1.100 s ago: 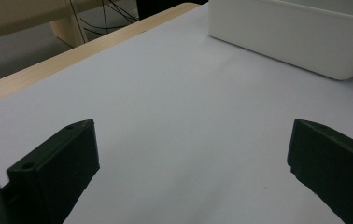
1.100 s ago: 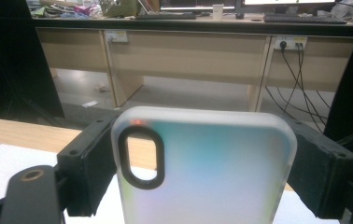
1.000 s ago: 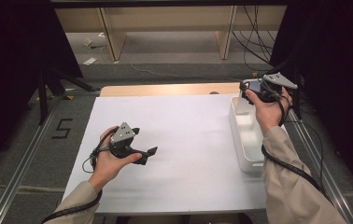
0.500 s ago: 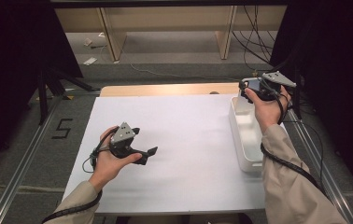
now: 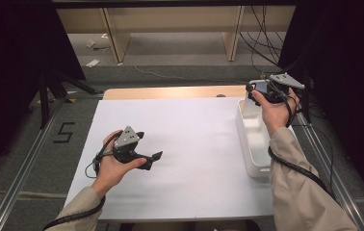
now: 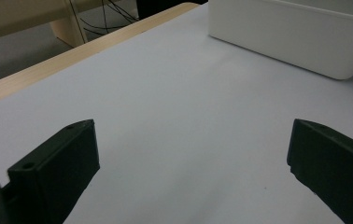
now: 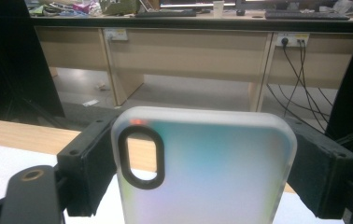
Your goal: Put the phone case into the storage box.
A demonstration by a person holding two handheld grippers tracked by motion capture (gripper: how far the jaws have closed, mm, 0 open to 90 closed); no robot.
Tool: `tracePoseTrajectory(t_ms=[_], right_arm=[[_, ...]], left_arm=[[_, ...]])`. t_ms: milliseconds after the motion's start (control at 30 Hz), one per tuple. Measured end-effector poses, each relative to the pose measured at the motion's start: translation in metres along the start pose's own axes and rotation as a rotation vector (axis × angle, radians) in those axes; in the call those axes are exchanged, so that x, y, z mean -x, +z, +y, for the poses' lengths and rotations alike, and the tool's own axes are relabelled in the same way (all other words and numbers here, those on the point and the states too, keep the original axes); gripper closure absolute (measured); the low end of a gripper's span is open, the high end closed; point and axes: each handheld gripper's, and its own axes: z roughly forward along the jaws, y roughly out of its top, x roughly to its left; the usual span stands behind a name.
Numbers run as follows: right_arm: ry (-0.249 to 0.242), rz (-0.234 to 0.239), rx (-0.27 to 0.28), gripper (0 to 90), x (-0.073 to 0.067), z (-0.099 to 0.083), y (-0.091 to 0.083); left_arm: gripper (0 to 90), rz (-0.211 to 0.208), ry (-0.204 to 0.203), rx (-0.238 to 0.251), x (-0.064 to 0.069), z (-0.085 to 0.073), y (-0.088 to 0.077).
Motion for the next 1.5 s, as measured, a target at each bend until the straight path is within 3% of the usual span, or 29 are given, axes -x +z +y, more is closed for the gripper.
tracePoseTrajectory(t_ms=[1500], right_arm=[[0.003, -0.017, -0.013, 18.5, 0.002, 0.004, 0.012]], left_arm=[[1.6, -0.002, -0.001, 0.001, 0.000, 0.000, 0.000]])
